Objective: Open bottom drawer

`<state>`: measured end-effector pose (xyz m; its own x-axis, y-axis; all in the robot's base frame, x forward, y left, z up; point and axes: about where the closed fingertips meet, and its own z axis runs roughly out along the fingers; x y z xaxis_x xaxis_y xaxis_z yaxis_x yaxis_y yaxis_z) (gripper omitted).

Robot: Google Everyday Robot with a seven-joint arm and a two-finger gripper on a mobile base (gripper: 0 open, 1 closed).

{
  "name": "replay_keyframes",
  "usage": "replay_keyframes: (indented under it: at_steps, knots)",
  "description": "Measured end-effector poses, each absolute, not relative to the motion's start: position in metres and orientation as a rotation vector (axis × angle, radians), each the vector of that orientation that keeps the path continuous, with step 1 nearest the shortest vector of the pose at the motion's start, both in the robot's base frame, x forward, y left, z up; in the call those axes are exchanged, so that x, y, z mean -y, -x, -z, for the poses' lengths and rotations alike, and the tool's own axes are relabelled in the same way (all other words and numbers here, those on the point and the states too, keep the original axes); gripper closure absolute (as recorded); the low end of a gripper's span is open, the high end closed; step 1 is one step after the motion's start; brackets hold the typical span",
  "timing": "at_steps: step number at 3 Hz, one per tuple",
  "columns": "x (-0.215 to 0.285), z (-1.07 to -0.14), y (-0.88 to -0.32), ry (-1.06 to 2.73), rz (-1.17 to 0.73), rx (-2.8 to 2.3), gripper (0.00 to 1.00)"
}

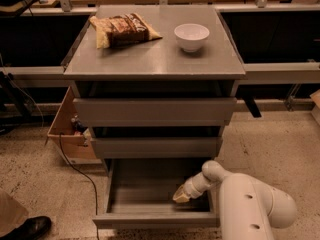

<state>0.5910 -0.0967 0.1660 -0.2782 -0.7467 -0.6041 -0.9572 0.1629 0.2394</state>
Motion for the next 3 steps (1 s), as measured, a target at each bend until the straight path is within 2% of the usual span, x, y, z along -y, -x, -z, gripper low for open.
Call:
replay_keyframes:
  at_steps: [1, 3]
  knots:
    - [0.091, -0.148, -0.586, 1.621, -0.899, -2.118, 1.00]
    - [0.081, -0.117, -0.550, 1.539, -1.137, -2.137, 1.00]
